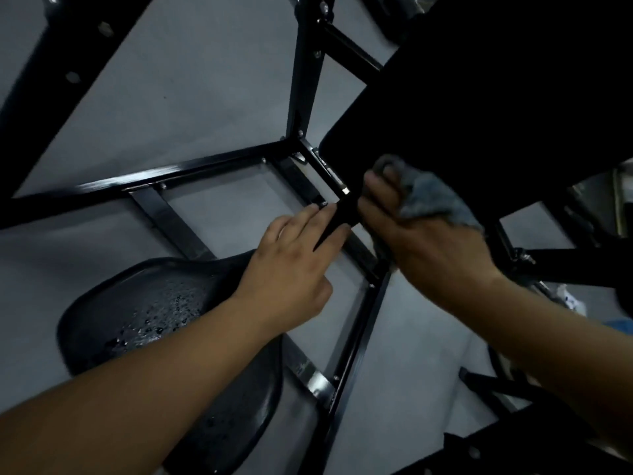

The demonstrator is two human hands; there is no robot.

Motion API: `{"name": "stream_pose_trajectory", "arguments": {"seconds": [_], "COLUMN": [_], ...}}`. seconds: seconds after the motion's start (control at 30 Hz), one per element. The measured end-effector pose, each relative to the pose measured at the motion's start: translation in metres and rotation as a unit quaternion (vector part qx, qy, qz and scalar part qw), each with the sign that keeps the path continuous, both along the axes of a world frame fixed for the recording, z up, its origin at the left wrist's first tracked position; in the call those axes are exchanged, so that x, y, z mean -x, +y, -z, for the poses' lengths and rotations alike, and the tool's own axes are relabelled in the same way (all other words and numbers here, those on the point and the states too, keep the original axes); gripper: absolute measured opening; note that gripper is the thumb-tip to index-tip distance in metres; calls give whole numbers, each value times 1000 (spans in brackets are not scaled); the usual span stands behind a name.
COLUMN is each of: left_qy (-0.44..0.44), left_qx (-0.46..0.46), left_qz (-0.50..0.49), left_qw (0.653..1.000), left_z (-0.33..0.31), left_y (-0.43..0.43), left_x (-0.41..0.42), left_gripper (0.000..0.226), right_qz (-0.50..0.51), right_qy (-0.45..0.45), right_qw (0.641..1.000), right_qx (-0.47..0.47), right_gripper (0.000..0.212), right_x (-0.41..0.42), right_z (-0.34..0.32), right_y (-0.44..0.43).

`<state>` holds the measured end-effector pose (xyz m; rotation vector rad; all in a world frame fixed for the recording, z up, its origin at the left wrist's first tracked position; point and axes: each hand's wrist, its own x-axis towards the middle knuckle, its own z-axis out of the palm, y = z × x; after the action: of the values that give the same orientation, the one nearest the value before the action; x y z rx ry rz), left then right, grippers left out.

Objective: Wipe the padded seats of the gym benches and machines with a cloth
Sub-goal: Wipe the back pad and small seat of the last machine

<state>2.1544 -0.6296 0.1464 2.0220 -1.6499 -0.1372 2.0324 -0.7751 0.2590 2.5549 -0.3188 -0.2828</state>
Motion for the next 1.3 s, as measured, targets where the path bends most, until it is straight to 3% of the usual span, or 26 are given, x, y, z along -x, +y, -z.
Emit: {"name": "stream_pose_trajectory", "arguments": {"seconds": [0.07,0.1,0.2,0.27,0.33,0.47,0.63,0.73,0.83,0.9,0.97,1.03,1.1,1.2,1.3], "left_qy": [-21,-31,-56,-76,-82,-97,-116,-139,-143,-140,-150,-159,-168,-146,-133], "left_qx": [-7,-11,-18,-17,-17,-8,-29,-38,-60,-83,-116,-140,-158,-167,-172], "left_qz": [10,14,17,24,35,49,89,129,153,178,207,234,254,259,272], "left_qw": [1000,999,998,997,996,994,989,981,976,970,960,949,939,940,938], "left_z": [-1,-1,-4,-5,-7,-17,-21,-19,-16,-12,-4,6,17,31,54], "left_y": [-1,-2,-2,-3,-4,-10,-7,-5,5,12,22,27,30,32,31], "left_x": [-6,-10,-22,-28,-30,-29,-46,-65,-84,-97,-108,-117,-120,-118,-114], "left_gripper": [69,69,67,67,67,62,63,63,62,63,64,65,62,60,60], "right_qz": [10,25,65,58,32,-4,-13,35,191,294,339,390,438,477,467], "right_qy": [-80,-80,37,61,-3,-146,-100,-107,-31,-175,-354,-409,-373,-259,-271], "right_qw": [996,996,993,988,992,989,988,982,934,859,782,742,740,753,751], "right_qx": [22,14,-94,-130,-126,-19,-117,-149,-301,-381,-385,-361,-348,-372,-379], "right_gripper": [56,57,66,65,58,53,47,29,32,33,37,39,42,65,59], "right_x": [-21,-27,-5,18,22,0,7,3,-8,-18,-34,-52,-67,-81,-65], "right_z": [3,11,39,35,22,16,60,64,74,84,97,119,156,205,214], "right_y": [-3,-1,11,11,8,-4,4,20,50,73,93,106,123,156,153]}}
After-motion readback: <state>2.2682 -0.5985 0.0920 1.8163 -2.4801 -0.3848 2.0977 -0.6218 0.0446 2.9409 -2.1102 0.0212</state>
